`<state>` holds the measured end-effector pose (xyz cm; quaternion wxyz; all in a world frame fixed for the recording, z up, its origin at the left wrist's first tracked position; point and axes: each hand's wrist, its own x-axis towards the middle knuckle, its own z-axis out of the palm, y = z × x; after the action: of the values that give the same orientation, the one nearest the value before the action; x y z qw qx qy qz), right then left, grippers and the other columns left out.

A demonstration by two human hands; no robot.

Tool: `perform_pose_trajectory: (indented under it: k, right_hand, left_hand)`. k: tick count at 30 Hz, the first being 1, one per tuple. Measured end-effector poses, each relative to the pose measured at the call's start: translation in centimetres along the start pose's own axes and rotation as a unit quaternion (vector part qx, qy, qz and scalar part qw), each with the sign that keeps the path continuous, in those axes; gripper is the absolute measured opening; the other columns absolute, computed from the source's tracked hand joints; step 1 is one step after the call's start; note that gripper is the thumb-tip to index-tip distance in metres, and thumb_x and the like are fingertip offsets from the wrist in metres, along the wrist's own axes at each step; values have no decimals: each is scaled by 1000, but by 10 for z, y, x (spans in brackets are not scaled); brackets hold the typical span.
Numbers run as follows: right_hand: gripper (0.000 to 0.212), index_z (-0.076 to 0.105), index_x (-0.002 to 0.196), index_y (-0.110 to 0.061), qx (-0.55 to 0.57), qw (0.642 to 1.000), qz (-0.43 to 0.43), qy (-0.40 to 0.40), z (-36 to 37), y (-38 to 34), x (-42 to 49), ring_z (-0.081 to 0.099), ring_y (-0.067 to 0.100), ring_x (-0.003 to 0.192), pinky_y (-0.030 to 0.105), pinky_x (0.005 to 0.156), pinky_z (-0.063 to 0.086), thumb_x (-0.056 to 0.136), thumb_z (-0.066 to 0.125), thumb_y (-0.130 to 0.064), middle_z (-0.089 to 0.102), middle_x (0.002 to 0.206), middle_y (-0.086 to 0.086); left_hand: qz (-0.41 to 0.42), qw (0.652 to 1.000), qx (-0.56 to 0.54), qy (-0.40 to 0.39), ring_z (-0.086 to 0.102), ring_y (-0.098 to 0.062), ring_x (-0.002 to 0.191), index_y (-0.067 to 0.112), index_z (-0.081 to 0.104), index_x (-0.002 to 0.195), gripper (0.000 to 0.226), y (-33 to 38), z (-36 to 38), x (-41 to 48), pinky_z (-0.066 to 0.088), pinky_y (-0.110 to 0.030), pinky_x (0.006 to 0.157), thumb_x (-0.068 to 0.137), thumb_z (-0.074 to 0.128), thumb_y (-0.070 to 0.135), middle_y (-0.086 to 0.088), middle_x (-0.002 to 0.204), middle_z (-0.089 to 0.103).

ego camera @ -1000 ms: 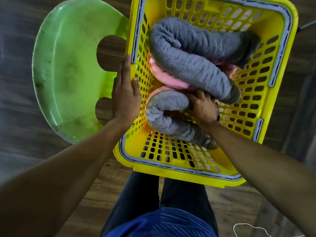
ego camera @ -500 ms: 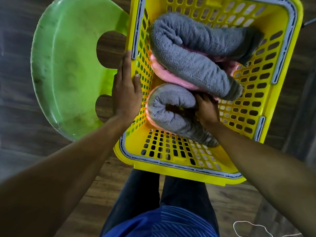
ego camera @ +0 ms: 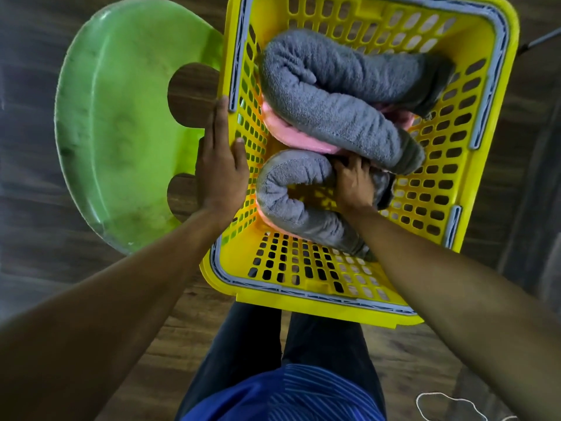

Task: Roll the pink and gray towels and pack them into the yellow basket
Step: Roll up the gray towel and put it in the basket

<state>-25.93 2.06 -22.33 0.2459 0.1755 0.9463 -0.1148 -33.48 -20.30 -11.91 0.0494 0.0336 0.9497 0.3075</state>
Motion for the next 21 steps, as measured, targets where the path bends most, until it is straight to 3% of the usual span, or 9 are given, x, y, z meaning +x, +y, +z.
perform_pose_trajectory:
  k: [3, 6, 8, 11, 13, 16, 18, 21]
  right_hand:
    - [50, 48, 137, -18, 34, 999, -1, -9, -21, -9, -14, 37, 42, 123, 49, 104, 36, 89, 58, -23, 40, 136, 20]
    - [42, 57, 120, -14, 57, 983, -81, 152, -60, -17, -25, 47, 35, 113, 47, 93, 42, 84, 65, -34, 51, 121, 13]
    - [51, 52, 124, -18, 24, 968, -97, 229, -81, -20, -16, 45, 31, 120, 45, 97, 36, 81, 66, -42, 48, 129, 9]
    - [89, 24, 148, -23, -13, 991, -65, 117, -89, -18, 19, 31, 29, 138, 47, 111, 26, 77, 70, -52, 33, 150, 8]
    - [88, 20, 150, -20, -36, 996, -62, 45, -90, -16, 40, 34, 31, 135, 49, 110, 28, 81, 68, -47, 37, 147, 10]
    - [62, 39, 140, -15, -79, 983, -106, 124, -102, -14, 62, 38, 36, 127, 51, 105, 29, 84, 61, -31, 42, 139, 16]
    - [73, 31, 145, -17, -81, 975, -113, 175, -112, -12, 76, 34, 39, 132, 53, 110, 21, 81, 61, -34, 35, 145, 19]
    - [105, 15, 151, -12, -74, 984, -109, 119, -116, -6, 101, 25, 37, 140, 50, 116, 12, 71, 71, -51, 27, 152, 17]
  left_hand:
    - [4, 1000, 1, -6, 30, -19, 139, 17, 18, 154, 59, 1, -1, 0, 29, -22, 104, 100, 42, 18, -2, 160, 22]
    - [11, 1000, -2, -9, 26, -19, 142, 14, 19, 153, 59, 1, -2, 1, 31, -29, 108, 100, 43, 16, -3, 160, 22]
    - [16, 1000, 1, -11, 24, -18, 144, 14, 19, 154, 59, 1, -1, 1, 31, -30, 108, 100, 43, 16, -3, 160, 21]
    - [16, 1000, 2, -12, 26, -19, 143, 14, 18, 154, 59, 0, -1, 1, 34, -33, 107, 100, 43, 17, -2, 160, 21]
    - [14, 1000, 1, -11, 28, -19, 142, 15, 18, 154, 60, 0, -1, 2, 35, -34, 105, 100, 44, 17, -1, 160, 20]
    - [3, 1000, -2, -13, 31, -20, 140, 17, 18, 154, 60, 0, -1, 2, 37, -34, 103, 100, 44, 17, 1, 160, 20]
    - [0, 1000, -4, -8, 31, -20, 140, 17, 19, 154, 60, -1, 0, 2, 37, -34, 103, 100, 44, 16, 0, 160, 21]
    - [7, 1000, -11, -1, 28, -18, 142, 14, 21, 153, 59, -2, 1, 2, 33, -30, 106, 99, 45, 15, -2, 159, 24]
